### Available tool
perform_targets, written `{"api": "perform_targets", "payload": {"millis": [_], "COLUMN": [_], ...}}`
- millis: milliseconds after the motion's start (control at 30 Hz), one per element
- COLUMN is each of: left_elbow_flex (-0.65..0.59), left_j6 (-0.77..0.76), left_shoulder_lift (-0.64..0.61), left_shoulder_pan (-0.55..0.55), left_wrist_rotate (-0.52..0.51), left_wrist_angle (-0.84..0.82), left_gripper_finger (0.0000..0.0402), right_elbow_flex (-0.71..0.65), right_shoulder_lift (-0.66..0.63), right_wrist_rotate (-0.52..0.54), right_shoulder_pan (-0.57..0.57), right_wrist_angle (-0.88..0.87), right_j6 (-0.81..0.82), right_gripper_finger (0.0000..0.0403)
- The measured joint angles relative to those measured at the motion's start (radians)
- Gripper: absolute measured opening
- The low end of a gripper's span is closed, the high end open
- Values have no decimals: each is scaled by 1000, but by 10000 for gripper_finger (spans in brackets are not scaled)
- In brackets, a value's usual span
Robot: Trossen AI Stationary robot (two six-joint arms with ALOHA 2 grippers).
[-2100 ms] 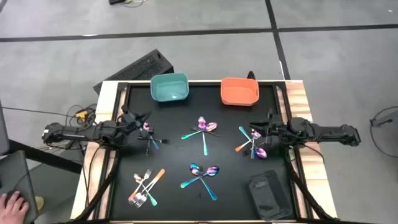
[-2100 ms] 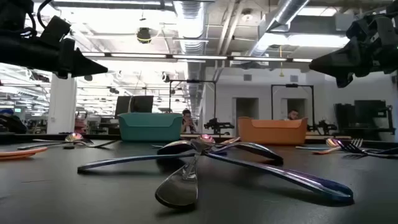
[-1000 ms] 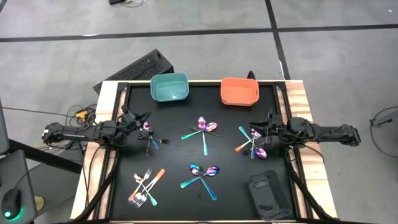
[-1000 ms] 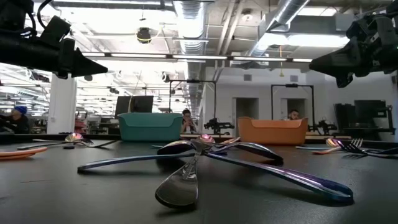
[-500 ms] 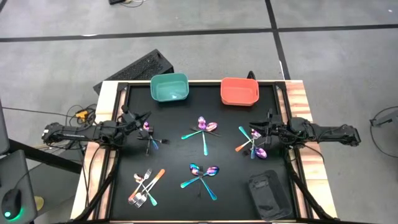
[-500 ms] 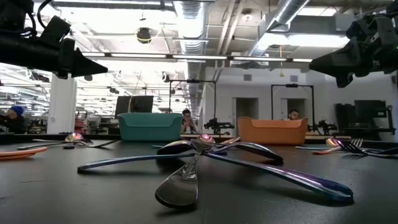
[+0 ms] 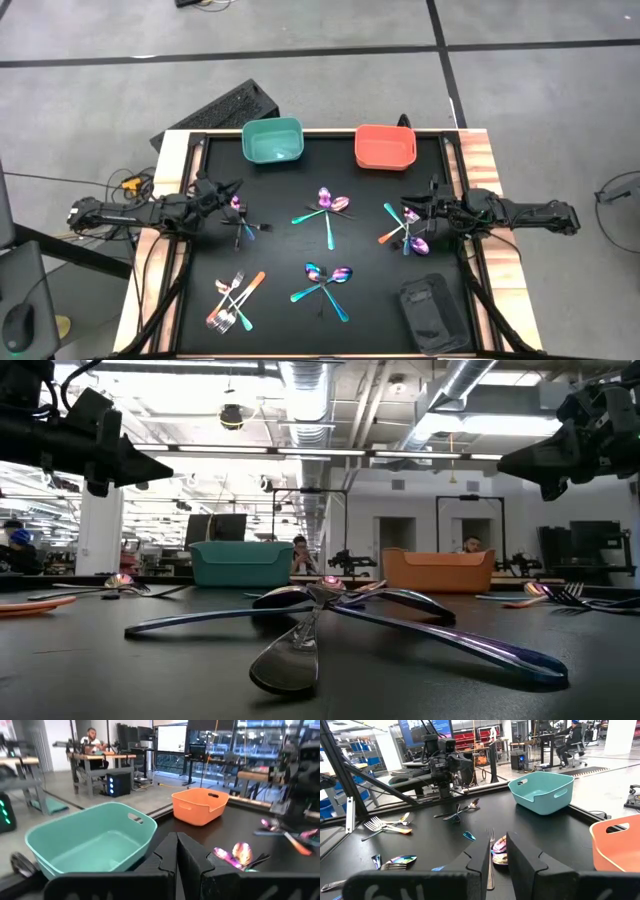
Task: Sort silverware by color (type)
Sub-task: Put the purple spoon into the orange bin
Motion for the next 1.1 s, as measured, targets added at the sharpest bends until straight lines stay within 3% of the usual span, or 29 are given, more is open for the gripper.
{"api": "perform_targets", "payload": {"millis": [167, 333, 533, 800, 1100], "left_elbow_flex": [-1, -5, -6, -6, -6], "left_j6": [58, 18, 7, 73, 26], "left_shoulder_lift": [-1, 0, 0, 0, 0], "left_shoulder_pan": [18, 28, 28, 28, 30], "left_wrist_rotate": [-10, -1, -7, -6, -2], "left_wrist_angle": [17, 19, 20, 20, 23], "left_gripper_finger": [0, 0, 0, 0, 0], "right_elbow_flex": [0, -6, -6, -5, -2], "right_shoulder_lift": [0, 0, 0, 0, 18], "right_wrist_rotate": [16, 32, 34, 40, 41], "right_shoulder_pan": [-6, -17, -22, -32, -78], "right_wrist_angle": [8, 56, 116, 127, 181], "right_j6": [-87, -189, -33, -94, 72], "right_gripper_finger": [87, 87, 87, 87, 87]}}
